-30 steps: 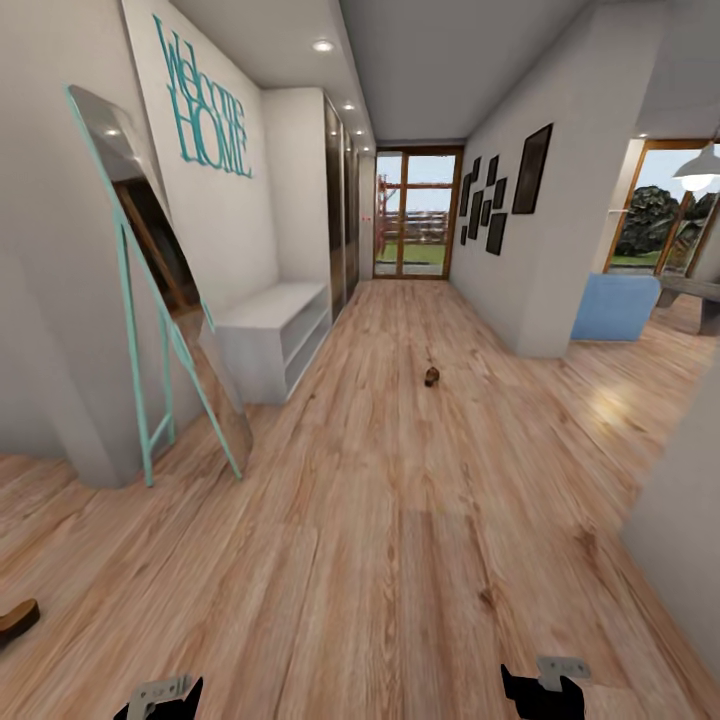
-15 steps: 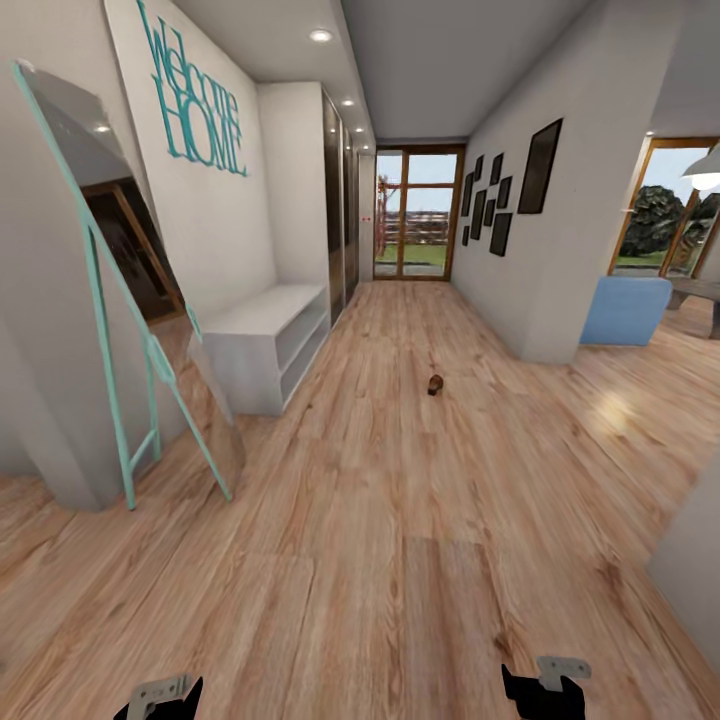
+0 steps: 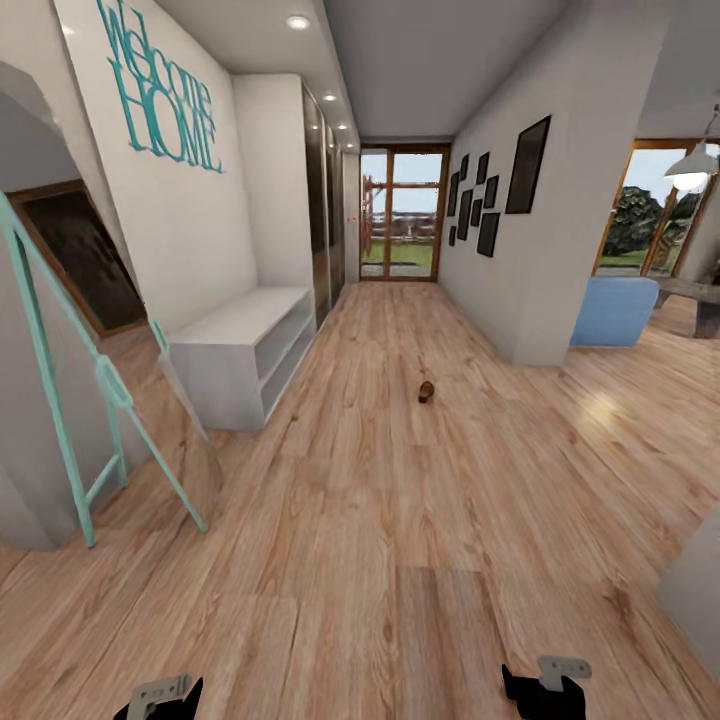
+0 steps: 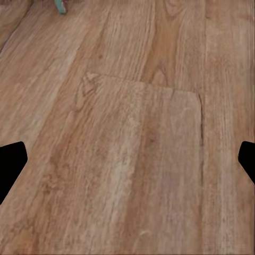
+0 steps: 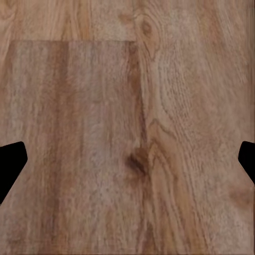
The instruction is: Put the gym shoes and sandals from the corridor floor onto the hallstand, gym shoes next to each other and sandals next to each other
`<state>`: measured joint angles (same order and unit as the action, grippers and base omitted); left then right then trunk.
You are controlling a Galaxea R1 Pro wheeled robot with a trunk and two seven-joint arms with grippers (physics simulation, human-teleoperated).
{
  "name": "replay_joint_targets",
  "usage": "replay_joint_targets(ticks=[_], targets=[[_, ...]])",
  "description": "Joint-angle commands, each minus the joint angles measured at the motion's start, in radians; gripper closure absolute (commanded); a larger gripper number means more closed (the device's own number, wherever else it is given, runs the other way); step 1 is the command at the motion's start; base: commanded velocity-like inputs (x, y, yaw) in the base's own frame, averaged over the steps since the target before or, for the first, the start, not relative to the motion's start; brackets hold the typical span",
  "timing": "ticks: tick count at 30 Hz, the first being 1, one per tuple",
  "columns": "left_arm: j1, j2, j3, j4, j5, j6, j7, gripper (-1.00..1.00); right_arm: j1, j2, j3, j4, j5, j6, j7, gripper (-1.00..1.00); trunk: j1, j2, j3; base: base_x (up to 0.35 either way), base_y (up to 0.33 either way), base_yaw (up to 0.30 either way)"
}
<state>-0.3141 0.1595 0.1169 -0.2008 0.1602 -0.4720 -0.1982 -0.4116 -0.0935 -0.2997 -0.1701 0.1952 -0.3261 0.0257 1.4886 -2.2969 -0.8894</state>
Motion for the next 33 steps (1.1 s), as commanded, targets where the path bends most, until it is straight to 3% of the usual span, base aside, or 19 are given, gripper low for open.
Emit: replay_joint_targets(ticks=[1,14,33], targets=[[0.0,0.0,0.004,0.001,0.009,0.0,-0.01,-1.0,-0.001,0.0,-0.009,0.001,0.009,-0.004,0.003,-1.0,0.0,0.0,-0.001,0.338,0.0,-0.246],[0.0,0.0,0.004,0.0,0.004,0.0,-0.01,-1.0,-0.001,0.001,-0.008,0.001,0.009,-0.004,0.002,-1.0,0.0,0.0,-0.001,0.339,0.0,-0.246],[0.0,-0.001,0.004,0.001,0.004,0.0,-0.01,-1.0,-0.001,-0.007,-0.009,0.001,0.01,-0.007,0.004,-1.0,0.0,0.0,-0.001,0.339,0.0,-0.025]])
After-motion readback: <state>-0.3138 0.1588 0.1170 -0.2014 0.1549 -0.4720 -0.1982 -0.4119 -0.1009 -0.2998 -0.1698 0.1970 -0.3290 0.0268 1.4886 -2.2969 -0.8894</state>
